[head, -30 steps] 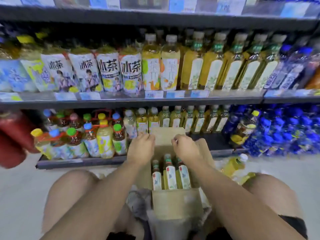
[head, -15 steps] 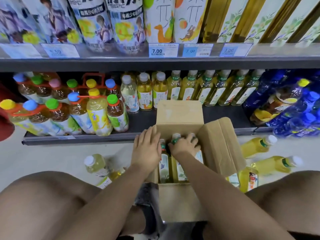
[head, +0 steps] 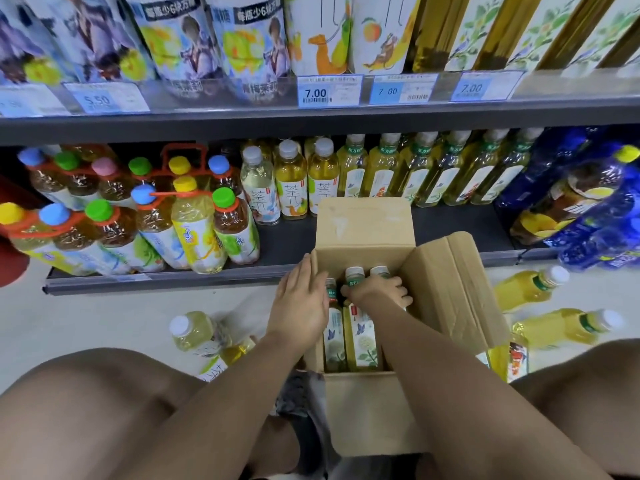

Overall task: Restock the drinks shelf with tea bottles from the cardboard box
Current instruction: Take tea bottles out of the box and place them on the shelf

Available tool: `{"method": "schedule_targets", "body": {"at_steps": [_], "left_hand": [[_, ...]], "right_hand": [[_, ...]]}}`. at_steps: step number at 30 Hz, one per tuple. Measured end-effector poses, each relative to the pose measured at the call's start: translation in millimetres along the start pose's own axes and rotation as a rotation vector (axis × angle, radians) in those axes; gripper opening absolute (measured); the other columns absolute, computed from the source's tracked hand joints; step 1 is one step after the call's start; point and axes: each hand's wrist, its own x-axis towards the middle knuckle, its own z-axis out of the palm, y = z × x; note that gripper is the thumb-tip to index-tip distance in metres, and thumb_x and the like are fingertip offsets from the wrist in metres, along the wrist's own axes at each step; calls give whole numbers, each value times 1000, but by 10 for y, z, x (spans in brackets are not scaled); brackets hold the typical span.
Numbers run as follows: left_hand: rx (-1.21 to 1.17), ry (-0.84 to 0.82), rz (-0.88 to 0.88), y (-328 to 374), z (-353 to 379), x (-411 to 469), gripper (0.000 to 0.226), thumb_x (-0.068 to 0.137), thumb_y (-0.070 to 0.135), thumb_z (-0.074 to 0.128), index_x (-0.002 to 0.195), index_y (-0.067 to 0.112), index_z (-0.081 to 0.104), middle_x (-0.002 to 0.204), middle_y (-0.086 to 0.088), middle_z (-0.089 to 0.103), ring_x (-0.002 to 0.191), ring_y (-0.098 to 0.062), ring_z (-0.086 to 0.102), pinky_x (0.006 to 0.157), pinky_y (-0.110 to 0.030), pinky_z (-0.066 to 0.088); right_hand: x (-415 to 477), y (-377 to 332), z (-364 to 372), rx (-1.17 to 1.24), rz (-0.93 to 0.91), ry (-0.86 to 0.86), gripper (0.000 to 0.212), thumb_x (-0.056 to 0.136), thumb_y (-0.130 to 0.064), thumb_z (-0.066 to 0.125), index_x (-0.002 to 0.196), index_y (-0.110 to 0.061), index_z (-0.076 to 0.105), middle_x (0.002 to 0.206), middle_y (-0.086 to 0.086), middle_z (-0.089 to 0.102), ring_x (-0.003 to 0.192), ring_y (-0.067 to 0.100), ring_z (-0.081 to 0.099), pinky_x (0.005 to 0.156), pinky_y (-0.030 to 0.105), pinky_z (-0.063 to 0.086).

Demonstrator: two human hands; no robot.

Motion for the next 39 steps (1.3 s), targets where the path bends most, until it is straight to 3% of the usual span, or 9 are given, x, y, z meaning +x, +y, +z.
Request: {"method": "schedule_targets", "body": {"at_steps": [5,9,12,15,21,25,28,34,39], "left_hand": [[65,-117,-80,97,-78,37,40,104,24,30,141,15,45,165,-19,6,153,-31,5,123,-45,10],[150,-152,-41,311,-242,-32,40,101,26,39,138,16,49,166,-13,0,152,-33,-6,124,-50,6],[-52,-258,-34,617,-242,-144,62,89,30,54,147,12,38,160,-12,28,148,-29,21,120,-42,22],[-394,-303,-203,837,-167,-176,69,80,35,65,139,13,38,131,-11,57,120,-32,56,97,-40,48],[-499,-257,-304,848,-43,-92,56,76,24,83,115,13,44,114,-3,58,97,-21,58,77,-32,46],[-417,-293,-307,828,-62,-25,60,75,30,84,117,16,44,106,-1,55,95,-22,58,80,-33,48],[-394,-292,-347,825,-94,25,67,74,31,86,124,15,43,118,-6,61,109,-28,61,87,-35,49],[-416,-218,-364,904,-357,6,72,69,35,88,125,14,47,123,-10,63,112,-30,61,90,-37,51],[-479,-109,-245,1129,-1198,125,72,72,31,87,130,13,49,119,-6,65,110,-28,62,82,-29,45]], "right_hand": [[-181,155,-194,158,-111,18,90,69,-75,61,134,-13,50,135,15,40,126,37,40,107,48,31],[-463,356,-431,257,-194,122,87,72,-74,61,131,-11,53,132,14,40,124,36,42,104,48,36],[-681,525,-459,369,-246,189,93,71,-73,65,134,-8,46,128,14,39,124,37,42,103,48,38],[-774,654,-358,440,-306,253,91,67,-74,67,130,-12,46,121,10,38,121,37,43,100,50,41],[-733,820,-375,339,-503,174,88,55,-87,50,110,-19,60,110,10,46,110,27,39,90,37,41],[-607,1023,-497,231,-675,92,45,81,-50,70,121,-31,65,116,7,46,110,20,41,93,29,39],[-604,1098,-526,259,-720,169,27,95,-16,56,118,-24,69,126,9,43,115,24,49,93,22,36],[-828,1176,-648,351,-752,336,26,98,-12,54,114,-19,72,125,10,45,108,26,56,98,24,40],[-1239,1175,-1434,400,-849,527,31,99,-15,53,122,-26,70,122,9,46,105,28,56,100,33,46]]}}
